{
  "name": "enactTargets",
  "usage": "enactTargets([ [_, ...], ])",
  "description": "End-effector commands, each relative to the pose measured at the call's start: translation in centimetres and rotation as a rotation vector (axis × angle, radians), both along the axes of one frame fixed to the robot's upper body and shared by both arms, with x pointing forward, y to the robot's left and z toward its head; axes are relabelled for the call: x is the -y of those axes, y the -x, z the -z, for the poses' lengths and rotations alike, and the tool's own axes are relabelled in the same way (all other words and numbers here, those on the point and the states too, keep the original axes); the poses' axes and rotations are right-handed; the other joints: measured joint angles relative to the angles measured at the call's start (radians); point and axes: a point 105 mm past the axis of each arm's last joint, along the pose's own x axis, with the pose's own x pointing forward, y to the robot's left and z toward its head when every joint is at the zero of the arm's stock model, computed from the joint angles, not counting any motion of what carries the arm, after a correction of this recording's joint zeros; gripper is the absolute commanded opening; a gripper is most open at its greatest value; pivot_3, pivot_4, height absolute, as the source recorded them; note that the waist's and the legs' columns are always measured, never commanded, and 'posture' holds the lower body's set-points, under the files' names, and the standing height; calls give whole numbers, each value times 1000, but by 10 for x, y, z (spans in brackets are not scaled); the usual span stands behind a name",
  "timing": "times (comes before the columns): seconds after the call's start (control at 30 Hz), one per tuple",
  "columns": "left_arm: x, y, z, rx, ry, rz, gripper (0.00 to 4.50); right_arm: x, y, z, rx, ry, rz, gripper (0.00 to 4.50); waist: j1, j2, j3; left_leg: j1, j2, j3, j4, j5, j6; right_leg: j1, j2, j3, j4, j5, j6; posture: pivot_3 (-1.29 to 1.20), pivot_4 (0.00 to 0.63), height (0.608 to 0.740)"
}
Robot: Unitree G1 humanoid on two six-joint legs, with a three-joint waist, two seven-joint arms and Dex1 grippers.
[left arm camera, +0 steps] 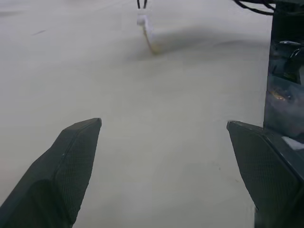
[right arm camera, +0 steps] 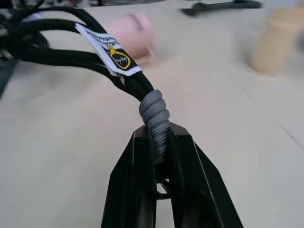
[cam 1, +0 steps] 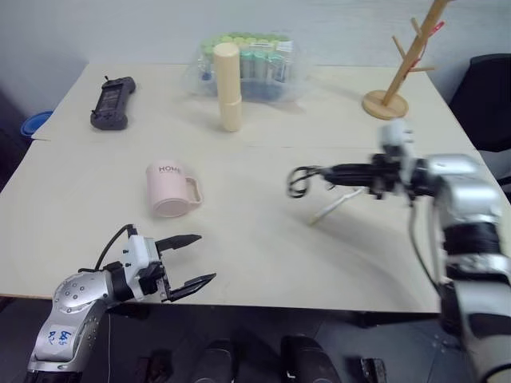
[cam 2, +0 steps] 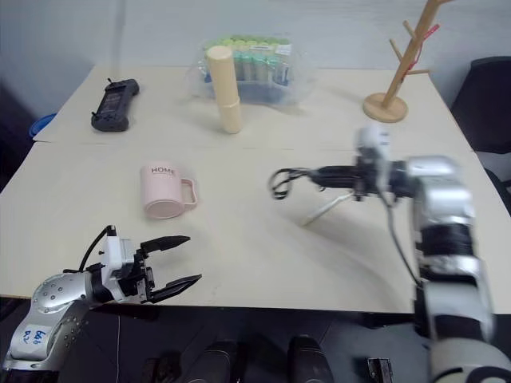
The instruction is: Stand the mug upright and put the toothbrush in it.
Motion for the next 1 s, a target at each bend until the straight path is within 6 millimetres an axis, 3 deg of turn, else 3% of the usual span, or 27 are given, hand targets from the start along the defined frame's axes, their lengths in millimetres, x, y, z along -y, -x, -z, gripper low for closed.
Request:
enactTargets([
  [0.03,10,0,-9,22,40,60,4500,72,17,4,-34,108,324,23,11,0,0,0,-1,0,1,0,1,0,0,0,0,0,0,0,150,740],
  [0.07,13,-1,-10,24,46,66,4500,99,23,15,-51,173,434,23,10,0,0,0,-1,1,2,-1,1,1,0,1,0,0,0,0,150,740],
  [0.13,16,-5,-10,29,52,63,4500,131,29,27,2,273,574,23,7,0,0,1,-1,3,3,-1,2,2,0,3,1,0,1,0,150,740],
  [0.3,11,-10,-8,39,45,13,4500,154,44,60,-105,288,668,23,-35,1,0,7,0,10,0,0,2,1,3,8,7,1,1,0,150,740],
  [0.43,-15,-11,0,33,-2,-126,4500,151,47,62,-50,240,638,1293,-43,1,0,7,1,10,-1,0,1,0,3,8,8,0,1,0,150,740],
  [0.53,-39,-8,3,26,-20,-256,4500,150,51,52,61,215,631,2296,-39,0,0,6,2,10,-1,0,2,0,3,8,7,0,1,0,150,740],
  [0.7,-81,13,0,68,-80,-501,4500,101,80,55,278,147,429,3945,-27,0,0,6,2,8,-3,0,2,1,3,7,2,0,1,0,150,740],
  [0.77,-100,22,1,69,-110,-625,4500,85,85,60,265,34,382,4461,-21,0,0,6,2,8,-3,-1,2,2,3,7,1,0,1,0,150,740],
  [0.83,-115,28,4,50,-130,-747,4500,51,106,85,132,-47,183,4461,-17,-1,0,7,1,9,-3,-1,3,3,2,8,1,1,2,0,150,740],
  [0.87,-113,29,3,49,-129,-751,4500,40,111,92,123,-50,127,4461,-15,-1,0,7,2,8,-3,-2,5,3,2,8,1,1,2,0,150,740],
  [1.0,-83,21,-5,17,-82,-714,4500,24,101,98,180,-68,116,4461,-9,-2,0,7,1,6,-2,-3,6,4,1,6,1,1,2,0,150,740],
])
